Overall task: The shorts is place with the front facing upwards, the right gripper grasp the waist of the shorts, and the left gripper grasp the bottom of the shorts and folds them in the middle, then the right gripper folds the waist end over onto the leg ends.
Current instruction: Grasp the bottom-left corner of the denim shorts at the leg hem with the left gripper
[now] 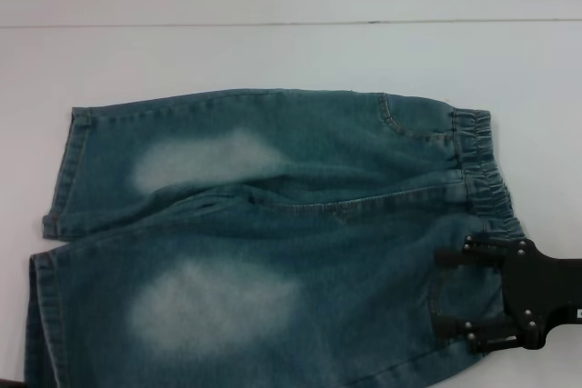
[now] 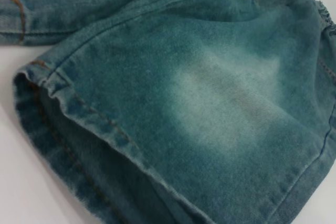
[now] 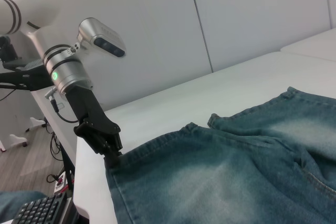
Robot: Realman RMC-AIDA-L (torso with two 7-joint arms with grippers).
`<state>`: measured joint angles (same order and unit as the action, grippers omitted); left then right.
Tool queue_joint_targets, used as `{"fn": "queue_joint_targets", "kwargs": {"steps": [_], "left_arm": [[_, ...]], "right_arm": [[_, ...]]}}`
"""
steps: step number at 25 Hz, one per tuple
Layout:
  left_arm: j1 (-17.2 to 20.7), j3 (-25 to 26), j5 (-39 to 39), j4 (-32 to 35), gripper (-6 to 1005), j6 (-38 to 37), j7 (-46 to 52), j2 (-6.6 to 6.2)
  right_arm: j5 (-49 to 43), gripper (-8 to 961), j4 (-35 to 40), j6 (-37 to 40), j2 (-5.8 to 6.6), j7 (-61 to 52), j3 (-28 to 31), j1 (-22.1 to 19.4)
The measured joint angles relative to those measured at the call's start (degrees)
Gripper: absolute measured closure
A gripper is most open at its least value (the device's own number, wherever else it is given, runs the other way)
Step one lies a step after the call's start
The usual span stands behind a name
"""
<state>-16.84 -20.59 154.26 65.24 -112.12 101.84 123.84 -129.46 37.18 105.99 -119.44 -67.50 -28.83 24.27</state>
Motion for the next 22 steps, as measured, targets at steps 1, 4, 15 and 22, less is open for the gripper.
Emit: {"fn": "queue_joint_targets", "kwargs": {"steps": [1, 4, 15, 22], "left_arm": [[0.0, -0.2, 0.0, 0.0, 668, 0.0, 0.0, 0.00], [-0.1, -0.9, 0.0, -0.1, 766, 0.1, -0.1, 0.05], [-0.8, -2.1, -0.6, -0.2, 972, 2.2, -0.6, 0.46], [-1.0, -2.1, -4.2, -1.6, 973, 2.6, -0.7, 0.17]], "right_arm": [[0.0, 80, 0.0, 0.0, 0.00, 0.0, 0.0, 0.0], [0.0, 81, 0.0, 0.0, 0.00, 0.0, 0.0, 0.0], [3.1, 83, 0.0, 0.8, 0.94, -4.5, 3.8, -0.4], [3.5, 84, -0.8, 0.9, 4.15, -14.8, 13.8, -1.5]]}}
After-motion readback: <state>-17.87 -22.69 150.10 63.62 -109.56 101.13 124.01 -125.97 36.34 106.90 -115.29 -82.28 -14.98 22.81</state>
